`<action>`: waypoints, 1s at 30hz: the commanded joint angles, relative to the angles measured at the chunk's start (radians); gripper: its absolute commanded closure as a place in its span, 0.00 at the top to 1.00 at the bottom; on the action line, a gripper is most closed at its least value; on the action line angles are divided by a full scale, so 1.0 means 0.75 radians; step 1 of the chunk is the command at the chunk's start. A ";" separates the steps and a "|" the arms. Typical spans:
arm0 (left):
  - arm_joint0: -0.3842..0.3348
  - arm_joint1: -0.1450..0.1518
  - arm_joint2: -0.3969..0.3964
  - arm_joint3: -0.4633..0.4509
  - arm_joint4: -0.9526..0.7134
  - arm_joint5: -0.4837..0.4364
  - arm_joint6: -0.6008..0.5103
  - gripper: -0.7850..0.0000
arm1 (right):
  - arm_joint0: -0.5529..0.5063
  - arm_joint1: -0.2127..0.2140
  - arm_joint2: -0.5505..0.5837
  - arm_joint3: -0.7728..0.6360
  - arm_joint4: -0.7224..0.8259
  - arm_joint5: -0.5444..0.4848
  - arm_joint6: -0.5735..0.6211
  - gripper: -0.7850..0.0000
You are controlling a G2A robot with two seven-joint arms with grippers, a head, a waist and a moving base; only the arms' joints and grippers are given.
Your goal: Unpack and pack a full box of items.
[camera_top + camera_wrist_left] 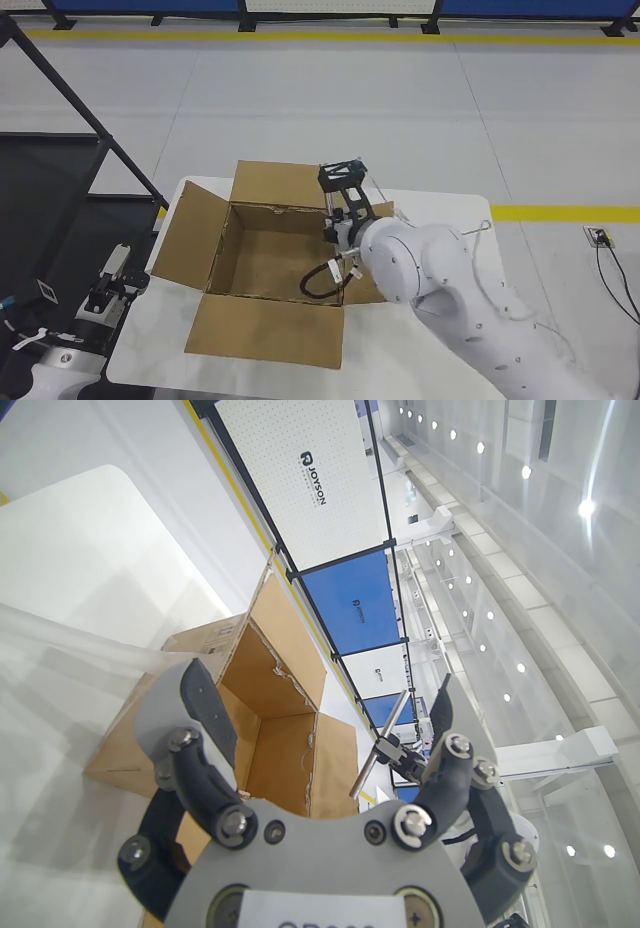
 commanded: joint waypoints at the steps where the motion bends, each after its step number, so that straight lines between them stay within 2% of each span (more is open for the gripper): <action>1: 0.000 0.000 0.000 0.000 0.000 0.000 0.000 1.00 | 0.069 -0.044 -0.105 0.099 0.030 0.023 -0.054 0.00; 5: 0.000 0.000 0.000 0.000 0.000 0.000 0.000 1.00 | 0.178 -0.147 -0.268 0.315 0.120 0.036 -0.179 0.00; 6: 0.000 0.000 0.000 0.000 0.000 0.000 0.000 1.00 | 0.201 -0.173 -0.284 0.377 0.138 0.092 -0.217 0.00; 26: 0.000 0.000 0.000 0.000 0.000 0.000 0.000 1.00 | 0.195 -0.173 -0.283 0.379 0.142 0.083 -0.226 0.00; 30: 0.000 0.000 0.000 0.000 0.000 0.000 0.000 1.00 | 0.188 -0.189 -0.268 0.500 0.197 -0.131 -0.326 0.00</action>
